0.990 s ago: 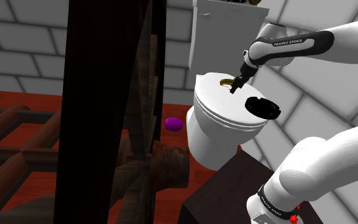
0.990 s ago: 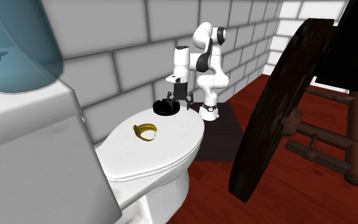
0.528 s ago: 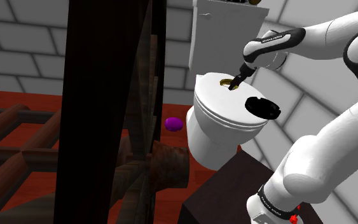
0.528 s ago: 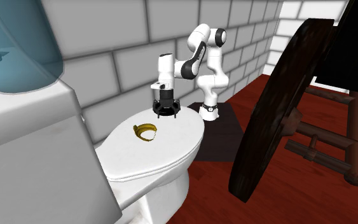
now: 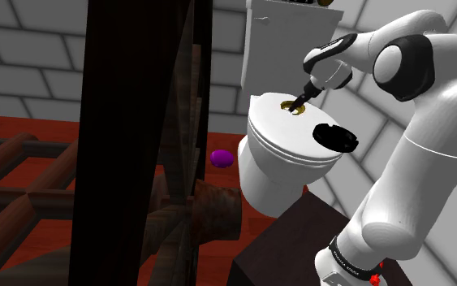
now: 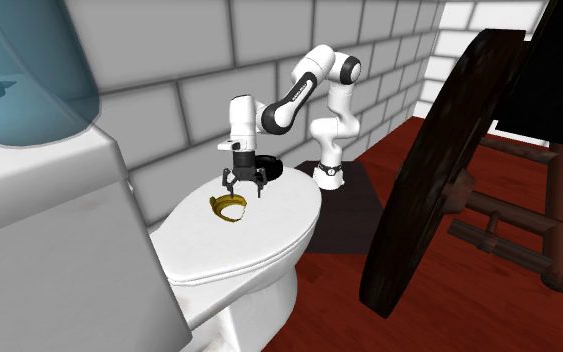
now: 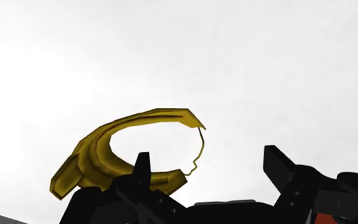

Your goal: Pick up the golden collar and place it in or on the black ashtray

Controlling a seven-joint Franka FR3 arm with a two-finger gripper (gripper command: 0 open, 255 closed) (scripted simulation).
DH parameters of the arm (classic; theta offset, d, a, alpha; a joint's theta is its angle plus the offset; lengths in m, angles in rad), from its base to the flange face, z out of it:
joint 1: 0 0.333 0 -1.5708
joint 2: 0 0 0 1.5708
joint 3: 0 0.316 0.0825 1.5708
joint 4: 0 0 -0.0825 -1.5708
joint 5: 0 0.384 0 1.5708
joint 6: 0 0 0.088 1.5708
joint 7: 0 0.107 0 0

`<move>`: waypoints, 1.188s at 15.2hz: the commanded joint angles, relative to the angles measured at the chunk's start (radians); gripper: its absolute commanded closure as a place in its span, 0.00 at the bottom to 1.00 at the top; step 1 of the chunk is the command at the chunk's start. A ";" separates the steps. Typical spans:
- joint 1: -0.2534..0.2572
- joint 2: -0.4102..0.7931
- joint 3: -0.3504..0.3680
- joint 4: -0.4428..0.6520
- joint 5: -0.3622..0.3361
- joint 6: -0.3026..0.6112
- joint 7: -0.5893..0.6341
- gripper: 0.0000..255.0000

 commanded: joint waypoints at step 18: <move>-0.019 0.071 0.026 0.002 0.094 0.030 -0.060 1.00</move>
